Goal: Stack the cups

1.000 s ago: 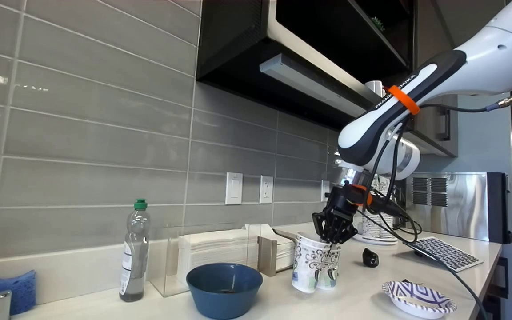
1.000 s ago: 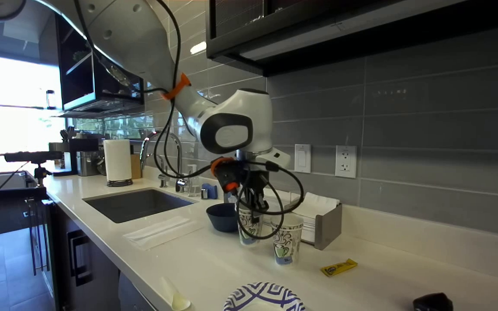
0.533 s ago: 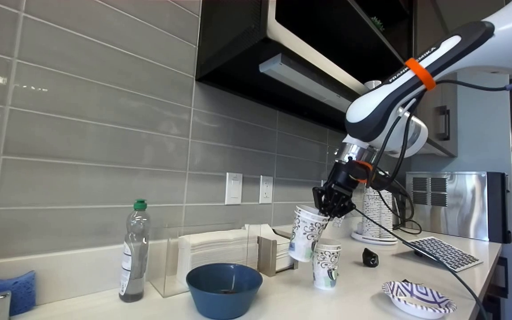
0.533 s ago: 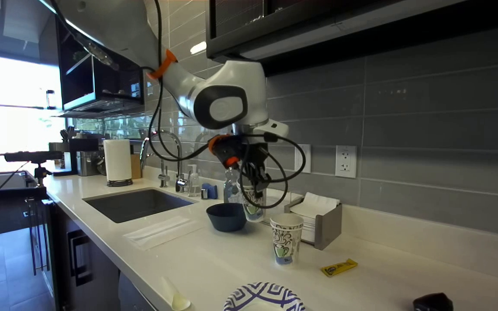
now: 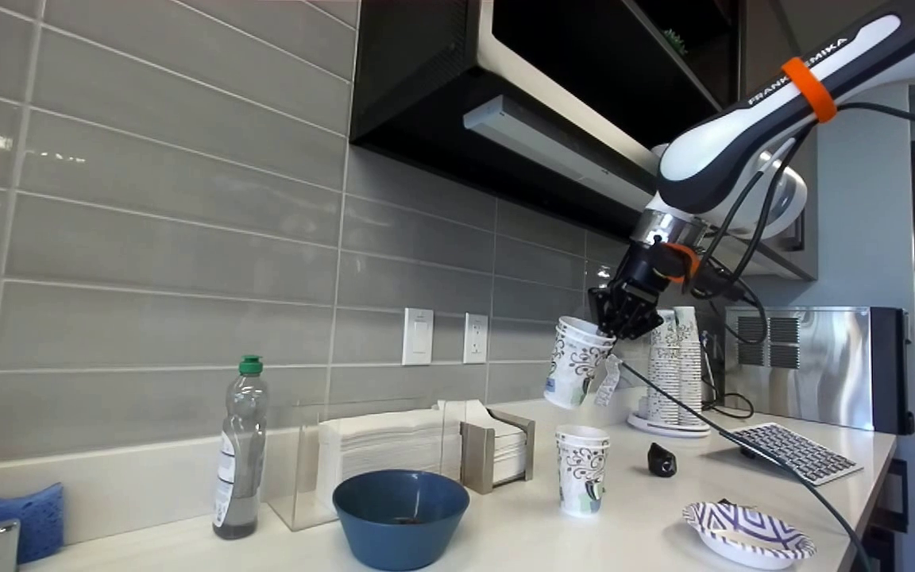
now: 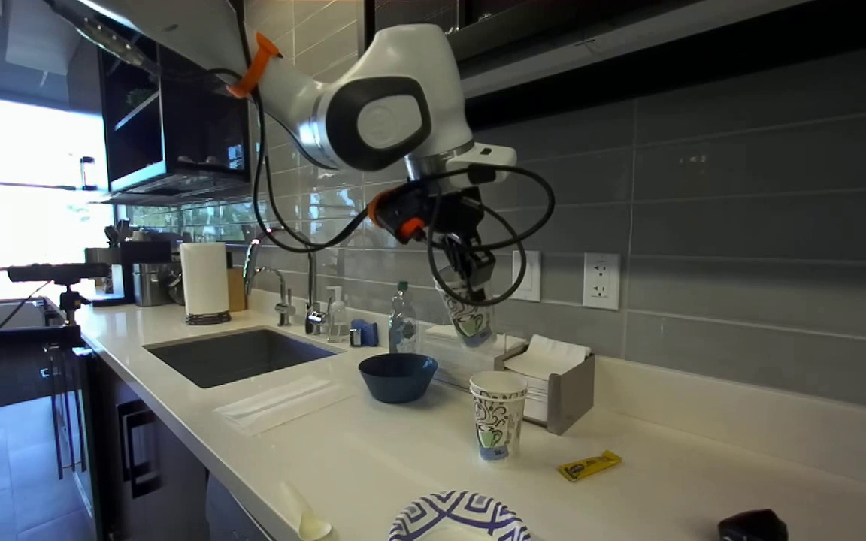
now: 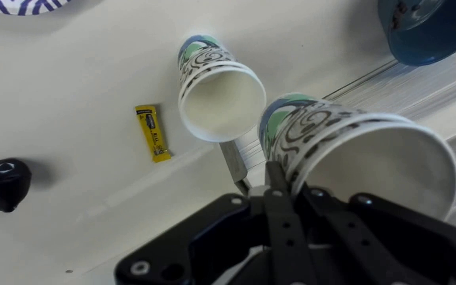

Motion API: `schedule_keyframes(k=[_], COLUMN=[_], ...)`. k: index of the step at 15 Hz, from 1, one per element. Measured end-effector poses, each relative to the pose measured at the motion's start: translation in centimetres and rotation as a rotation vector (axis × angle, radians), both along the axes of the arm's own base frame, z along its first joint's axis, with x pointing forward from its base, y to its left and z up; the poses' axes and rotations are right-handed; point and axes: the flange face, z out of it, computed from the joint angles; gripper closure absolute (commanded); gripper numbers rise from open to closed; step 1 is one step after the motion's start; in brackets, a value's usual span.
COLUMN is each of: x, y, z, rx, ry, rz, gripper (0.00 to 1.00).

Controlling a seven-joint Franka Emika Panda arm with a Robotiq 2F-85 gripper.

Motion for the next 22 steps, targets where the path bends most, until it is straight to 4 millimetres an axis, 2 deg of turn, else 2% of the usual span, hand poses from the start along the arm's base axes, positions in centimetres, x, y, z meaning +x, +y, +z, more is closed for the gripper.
schedule_keyframes(k=[5,15,22], x=[-0.6,-0.4,0.5], y=[-1.7,-2.8,-3.5], z=[-0.4,-2.5,-3.6], rx=[0.012,0.032,0.034], ry=[0.016,0.071,0.091], rz=[-0.043,-0.072,-0.083], gripper=[0.99,0.99,0.99])
